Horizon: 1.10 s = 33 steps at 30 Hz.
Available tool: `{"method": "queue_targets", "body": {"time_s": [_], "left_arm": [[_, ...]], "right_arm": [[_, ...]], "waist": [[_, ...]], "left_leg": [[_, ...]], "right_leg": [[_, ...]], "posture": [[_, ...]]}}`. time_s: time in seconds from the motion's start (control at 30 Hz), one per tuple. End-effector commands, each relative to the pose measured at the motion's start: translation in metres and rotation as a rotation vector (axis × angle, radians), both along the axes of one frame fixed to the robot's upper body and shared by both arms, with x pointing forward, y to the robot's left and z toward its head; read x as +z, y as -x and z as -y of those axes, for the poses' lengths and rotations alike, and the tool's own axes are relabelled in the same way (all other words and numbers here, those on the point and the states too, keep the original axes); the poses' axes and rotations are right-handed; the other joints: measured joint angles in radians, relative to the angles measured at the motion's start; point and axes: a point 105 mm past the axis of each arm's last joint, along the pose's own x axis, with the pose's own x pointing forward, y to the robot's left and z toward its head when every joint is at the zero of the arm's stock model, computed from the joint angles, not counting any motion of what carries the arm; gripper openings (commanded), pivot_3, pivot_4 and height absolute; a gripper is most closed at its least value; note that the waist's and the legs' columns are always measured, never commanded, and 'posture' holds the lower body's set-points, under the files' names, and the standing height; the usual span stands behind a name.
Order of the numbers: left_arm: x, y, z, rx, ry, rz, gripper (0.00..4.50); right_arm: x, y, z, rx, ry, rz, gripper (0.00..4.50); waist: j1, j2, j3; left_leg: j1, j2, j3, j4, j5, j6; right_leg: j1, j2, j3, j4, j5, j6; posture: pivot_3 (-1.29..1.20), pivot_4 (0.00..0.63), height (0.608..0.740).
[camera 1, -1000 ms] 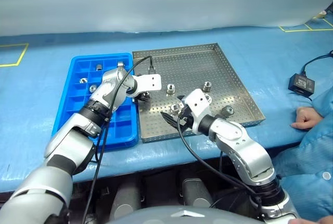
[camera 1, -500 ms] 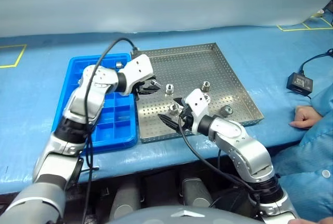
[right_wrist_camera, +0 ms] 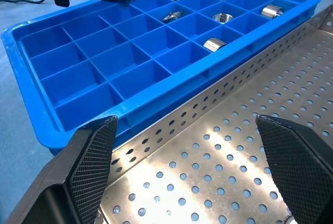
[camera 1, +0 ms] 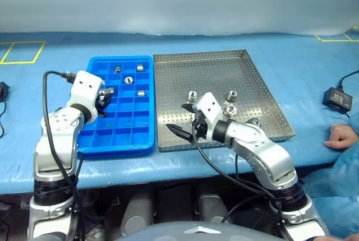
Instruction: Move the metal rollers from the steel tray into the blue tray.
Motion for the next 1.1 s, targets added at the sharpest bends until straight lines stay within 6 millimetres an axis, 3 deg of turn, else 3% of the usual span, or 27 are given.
{"method": "queue_targets", "body": {"time_s": [0.03, 0.27, 0.43, 0.63, 0.67, 0.87, 1.0, 1.1], "left_arm": [[0.001, -0.002, -0.013, 0.102, -0.023, 0.028, 1.75], [-0.012, -0.015, -0.016, 0.169, 0.017, 0.028, 1.75], [-0.022, -0.024, -0.007, 0.144, 0.045, 0.005, 1.75], [-0.006, -0.028, 0.002, 0.131, 0.094, 0.095, 3.60], [0.001, -0.030, 0.011, 0.084, 0.136, 0.130, 3.94], [0.047, -0.021, 0.100, -0.429, 0.403, 0.247, 3.94], [0.037, -0.006, 0.158, -0.786, 0.334, 0.105, 3.94], [0.015, -0.007, 0.178, -0.903, 0.207, -0.016, 3.94]], "right_arm": [[0.008, 0.000, -0.003, 0.018, 0.000, 0.028, 4.50], [0.007, 0.000, -0.001, 0.006, 0.006, 0.025, 4.50], [0.007, 0.001, 0.001, 0.003, 0.017, 0.029, 4.50], [0.006, 0.001, 0.003, -0.011, 0.030, 0.031, 4.50], [0.006, 0.001, 0.003, -0.016, 0.032, 0.031, 4.50], [0.007, 0.000, 0.013, -0.061, 0.063, 0.049, 4.50], [0.008, 0.001, 0.028, -0.122, 0.104, 0.063, 4.50], [0.002, 0.006, 0.042, -0.167, 0.173, 0.061, 4.50]], "waist": [[0.010, 0.000, 0.000], [0.016, 0.000, 0.000], [0.016, 0.000, 0.000], [0.016, 0.000, 0.000], [0.015, 0.000, 0.000], [0.013, 0.000, 0.000], [0.009, 0.000, 0.000], [0.002, 0.000, 0.000]], "left_leg": [[0.000, 0.000, 0.000, 0.000, 0.000, 0.000], [-0.001, 0.000, 0.000, 0.000, 0.000, 0.000], [-0.002, 0.000, 0.000, -0.001, 0.000, 0.000], [-0.002, 0.000, 0.000, -0.001, 0.000, 0.000], [-0.002, 0.000, 0.000, -0.001, 0.000, 0.000], [-0.003, 0.000, 0.000, -0.001, 0.000, 0.000], [-0.003, -0.001, 0.000, -0.001, 0.000, 0.000], [-0.003, -0.002, 0.001, -0.001, -0.001, 0.001]], "right_leg": [[0.000, 0.000, 0.000, 0.000, 0.000, 0.000], [0.000, 0.000, 0.000, -0.002, 0.000, 0.000], [-0.001, 0.000, -0.001, -0.002, 0.000, 0.000], [0.000, -0.001, -0.001, -0.002, 0.000, 0.000], [-0.001, -0.001, -0.001, -0.003, 0.000, 0.000], [-0.001, -0.001, -0.001, -0.004, 0.002, -0.003], [-0.001, -0.001, -0.001, -0.005, 0.001, -0.001], [-0.001, -0.001, -0.001, -0.006, 0.000, 0.000]], "posture": [[0.07, 0.150, 0.740], [0.06, 0.150, 0.740], [0.04, 0.150, 0.740], [0.03, 0.150, 0.740], [0.02, 0.150, 0.740], [0.00, 0.150, 0.740], [-0.03, 0.150, 0.740], [-0.06, 0.150, 0.740]]}}
